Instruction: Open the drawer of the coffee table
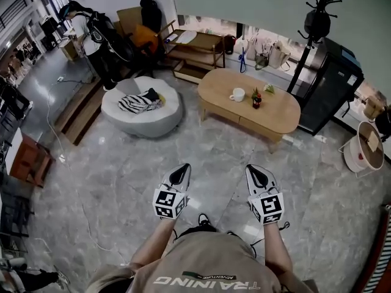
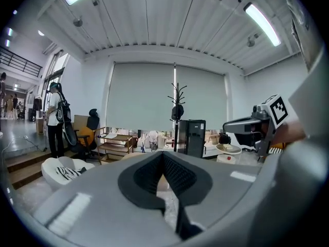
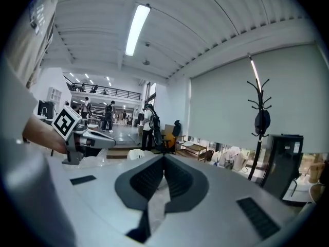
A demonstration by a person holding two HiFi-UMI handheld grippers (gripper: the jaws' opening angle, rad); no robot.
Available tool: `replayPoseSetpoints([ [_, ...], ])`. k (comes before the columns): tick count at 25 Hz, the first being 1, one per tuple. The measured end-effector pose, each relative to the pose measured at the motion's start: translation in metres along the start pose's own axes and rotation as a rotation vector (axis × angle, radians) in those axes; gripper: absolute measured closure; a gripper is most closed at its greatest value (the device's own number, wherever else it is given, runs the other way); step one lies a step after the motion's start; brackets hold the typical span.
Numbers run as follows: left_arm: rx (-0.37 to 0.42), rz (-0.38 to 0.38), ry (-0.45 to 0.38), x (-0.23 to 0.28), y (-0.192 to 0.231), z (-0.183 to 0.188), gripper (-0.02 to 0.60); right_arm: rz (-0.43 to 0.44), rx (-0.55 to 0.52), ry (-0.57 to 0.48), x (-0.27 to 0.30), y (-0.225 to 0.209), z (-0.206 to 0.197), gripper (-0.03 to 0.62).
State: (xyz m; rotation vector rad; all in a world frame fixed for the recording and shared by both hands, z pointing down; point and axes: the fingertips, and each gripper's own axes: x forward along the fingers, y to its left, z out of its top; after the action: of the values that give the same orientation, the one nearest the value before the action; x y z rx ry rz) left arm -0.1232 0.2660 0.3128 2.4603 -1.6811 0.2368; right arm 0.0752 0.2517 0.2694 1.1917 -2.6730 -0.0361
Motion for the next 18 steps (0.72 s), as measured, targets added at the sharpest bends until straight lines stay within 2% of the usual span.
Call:
replayPoseSetpoints([
  [6,0.001,-0.029,0.011,0.013,0.032,-0.002,0.575,-0.032,-0.007,0.005,0.032,0.001,0.011,0.589],
  [11,0.006,-0.074,0.024,0.022,0.036,-0.008,0.575,-0.06,0.006,0.013,0.046,-0.002,0.011,0.589],
  [18,-0.018,-0.08,0.049,0.036,0.038,-0.009,0.575,-0.026,0.013,0.014,0.065,-0.01,0.012,0.589],
])
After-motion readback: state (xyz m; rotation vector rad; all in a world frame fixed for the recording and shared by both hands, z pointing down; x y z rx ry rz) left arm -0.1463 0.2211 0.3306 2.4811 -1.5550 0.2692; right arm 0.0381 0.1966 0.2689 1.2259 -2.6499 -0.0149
